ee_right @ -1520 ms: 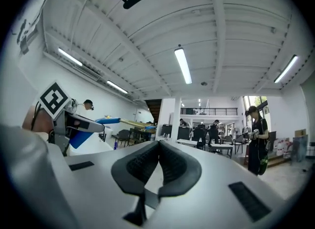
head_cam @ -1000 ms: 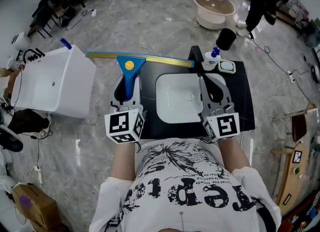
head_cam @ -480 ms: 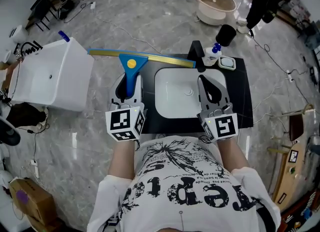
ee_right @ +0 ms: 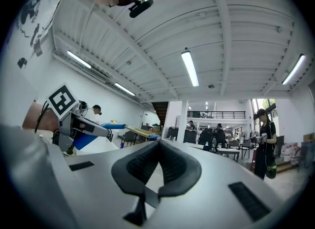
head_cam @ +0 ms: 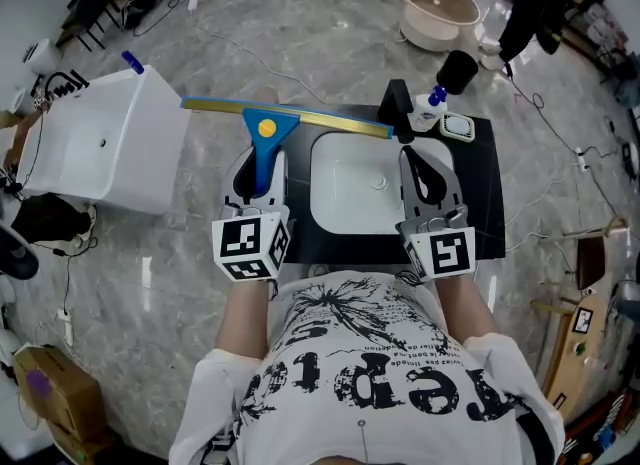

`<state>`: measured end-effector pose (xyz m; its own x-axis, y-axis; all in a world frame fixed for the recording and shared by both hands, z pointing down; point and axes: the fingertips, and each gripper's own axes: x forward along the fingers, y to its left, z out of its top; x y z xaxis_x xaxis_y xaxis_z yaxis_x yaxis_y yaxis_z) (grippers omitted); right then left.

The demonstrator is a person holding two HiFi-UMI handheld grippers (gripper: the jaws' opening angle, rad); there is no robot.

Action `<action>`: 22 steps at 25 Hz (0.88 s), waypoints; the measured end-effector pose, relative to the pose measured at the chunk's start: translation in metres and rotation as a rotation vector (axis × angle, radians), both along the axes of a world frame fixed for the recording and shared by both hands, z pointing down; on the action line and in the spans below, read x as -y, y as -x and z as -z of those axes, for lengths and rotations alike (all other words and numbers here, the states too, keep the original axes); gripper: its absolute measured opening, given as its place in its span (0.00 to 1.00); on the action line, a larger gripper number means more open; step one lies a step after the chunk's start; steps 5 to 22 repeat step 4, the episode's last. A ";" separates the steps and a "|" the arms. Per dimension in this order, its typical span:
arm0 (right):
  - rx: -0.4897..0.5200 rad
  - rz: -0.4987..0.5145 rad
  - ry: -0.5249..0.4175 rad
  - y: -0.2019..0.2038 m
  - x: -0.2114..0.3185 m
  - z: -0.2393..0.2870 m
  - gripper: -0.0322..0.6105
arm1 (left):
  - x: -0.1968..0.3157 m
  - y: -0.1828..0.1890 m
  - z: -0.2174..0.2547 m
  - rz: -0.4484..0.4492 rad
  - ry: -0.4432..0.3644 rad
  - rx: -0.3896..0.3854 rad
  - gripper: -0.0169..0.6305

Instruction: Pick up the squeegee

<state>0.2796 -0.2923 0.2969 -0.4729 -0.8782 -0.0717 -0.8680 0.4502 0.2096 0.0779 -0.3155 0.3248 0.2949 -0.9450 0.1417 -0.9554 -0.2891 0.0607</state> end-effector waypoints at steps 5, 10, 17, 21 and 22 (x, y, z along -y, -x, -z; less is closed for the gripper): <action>-0.023 -0.011 -0.008 -0.002 0.000 -0.001 0.07 | -0.002 -0.003 -0.003 -0.001 0.014 0.000 0.24; -0.023 -0.011 -0.008 -0.002 0.000 -0.001 0.07 | -0.002 -0.003 -0.003 -0.001 0.014 0.000 0.24; -0.023 -0.011 -0.008 -0.002 0.000 -0.001 0.07 | -0.002 -0.003 -0.003 -0.001 0.014 0.000 0.24; -0.023 -0.011 -0.008 -0.002 0.000 -0.001 0.07 | -0.002 -0.003 -0.003 -0.001 0.014 0.000 0.24; -0.023 -0.011 -0.008 -0.002 0.000 -0.001 0.07 | -0.002 -0.003 -0.003 -0.001 0.014 0.000 0.24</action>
